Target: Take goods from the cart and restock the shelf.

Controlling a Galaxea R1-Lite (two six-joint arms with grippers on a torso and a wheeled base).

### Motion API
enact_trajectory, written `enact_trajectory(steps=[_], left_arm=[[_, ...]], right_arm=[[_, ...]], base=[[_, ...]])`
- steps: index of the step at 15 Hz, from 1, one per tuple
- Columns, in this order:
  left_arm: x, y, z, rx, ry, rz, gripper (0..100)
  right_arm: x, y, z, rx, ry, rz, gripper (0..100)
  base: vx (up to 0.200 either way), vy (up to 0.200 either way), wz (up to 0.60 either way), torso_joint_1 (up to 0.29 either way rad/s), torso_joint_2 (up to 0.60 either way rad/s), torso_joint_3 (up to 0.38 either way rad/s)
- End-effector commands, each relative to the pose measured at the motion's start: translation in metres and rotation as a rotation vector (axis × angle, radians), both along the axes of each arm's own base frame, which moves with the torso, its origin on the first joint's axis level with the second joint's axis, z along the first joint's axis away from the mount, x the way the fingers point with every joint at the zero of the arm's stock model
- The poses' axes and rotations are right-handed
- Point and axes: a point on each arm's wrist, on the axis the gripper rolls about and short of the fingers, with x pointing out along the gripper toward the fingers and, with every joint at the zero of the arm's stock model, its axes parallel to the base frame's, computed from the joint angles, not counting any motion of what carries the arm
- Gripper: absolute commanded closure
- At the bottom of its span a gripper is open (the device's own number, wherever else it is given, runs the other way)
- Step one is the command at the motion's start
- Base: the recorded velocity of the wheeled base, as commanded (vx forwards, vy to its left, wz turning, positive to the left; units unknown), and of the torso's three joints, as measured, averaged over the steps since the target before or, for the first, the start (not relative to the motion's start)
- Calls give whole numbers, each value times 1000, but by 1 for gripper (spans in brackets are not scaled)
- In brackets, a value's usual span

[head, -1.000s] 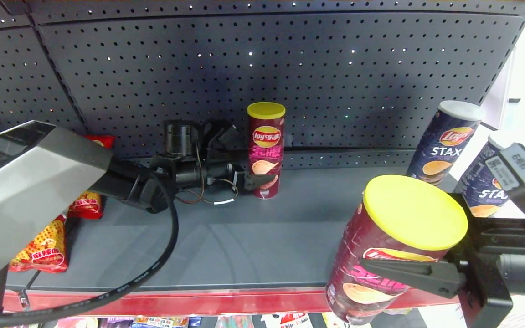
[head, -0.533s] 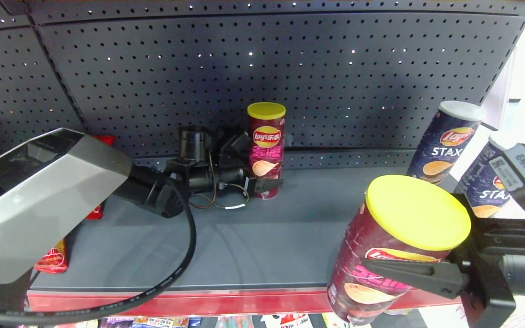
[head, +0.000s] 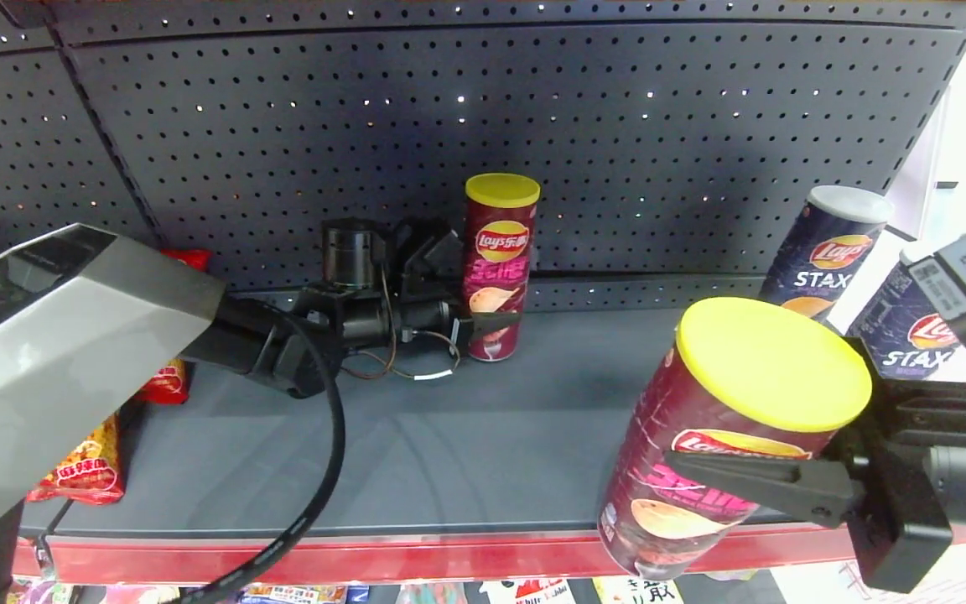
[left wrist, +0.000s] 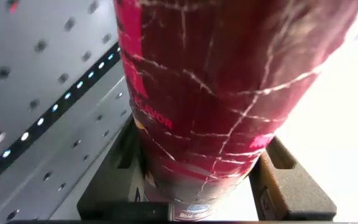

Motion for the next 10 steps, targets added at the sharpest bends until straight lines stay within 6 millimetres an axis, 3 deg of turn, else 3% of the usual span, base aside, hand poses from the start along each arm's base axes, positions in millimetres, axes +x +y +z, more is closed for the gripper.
enact_trajectory(steps=[1,2,3,5,8,10], left_arm=[[-38,-1,19,2,1,-42,100],[-50,-1,19,10,15,-51,100],[-80,-1,18,36,48,-63,100],[-117,8,18,64,76,-58,100],[-141,23,28,65,67,-25,100],[-152,27,23,77,87,-24,100]], right_arm=[[3,3,0,-3,1,-1,100],[4,4,0,-4,3,-1,100],[5,5,0,-5,4,-1,100],[7,6,0,-7,6,0,100],[7,6,1,-6,5,2,100],[6,6,1,-4,2,1,100]], base=[[0,0,0,0,0,0],[0,0,0,0,0,0],[0,0,0,0,0,0],[0,0,0,0,0,0],[0,0,0,0,0,0],[0,0,0,0,0,0]])
